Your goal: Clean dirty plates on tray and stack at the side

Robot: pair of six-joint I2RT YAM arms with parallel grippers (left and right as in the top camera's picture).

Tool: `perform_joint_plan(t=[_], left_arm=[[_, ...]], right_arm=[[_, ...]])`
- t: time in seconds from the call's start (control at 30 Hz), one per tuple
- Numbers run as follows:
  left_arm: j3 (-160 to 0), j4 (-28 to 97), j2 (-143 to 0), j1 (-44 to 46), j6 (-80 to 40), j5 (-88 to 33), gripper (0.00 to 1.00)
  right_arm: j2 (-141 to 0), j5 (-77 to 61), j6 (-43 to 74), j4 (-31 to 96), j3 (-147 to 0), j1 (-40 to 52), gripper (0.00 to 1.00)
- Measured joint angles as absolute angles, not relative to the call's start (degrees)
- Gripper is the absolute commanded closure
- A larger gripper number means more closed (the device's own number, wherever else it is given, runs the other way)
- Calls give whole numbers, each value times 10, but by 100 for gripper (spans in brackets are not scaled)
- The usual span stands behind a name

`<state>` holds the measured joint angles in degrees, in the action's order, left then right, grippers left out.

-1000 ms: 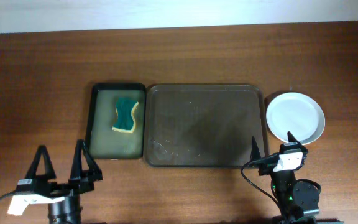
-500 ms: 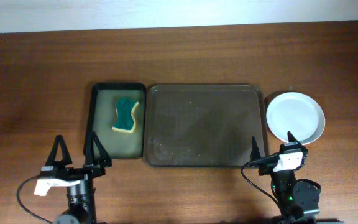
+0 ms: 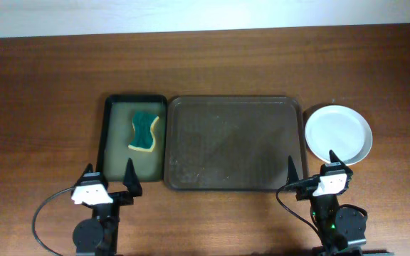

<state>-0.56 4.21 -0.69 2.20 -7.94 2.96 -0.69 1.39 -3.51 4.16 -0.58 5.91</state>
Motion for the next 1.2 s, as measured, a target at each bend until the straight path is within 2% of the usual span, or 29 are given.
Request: perform_joint_plan(t=[0.33, 1.2], left_arm=[[-6, 43, -7, 22, -5, 13, 1], [-6, 43, -7, 22, 1, 12, 0]], right_arm=[[-7, 14, -35, 42, -6, 59, 2], [-7, 14, -35, 42, -6, 59, 2]])
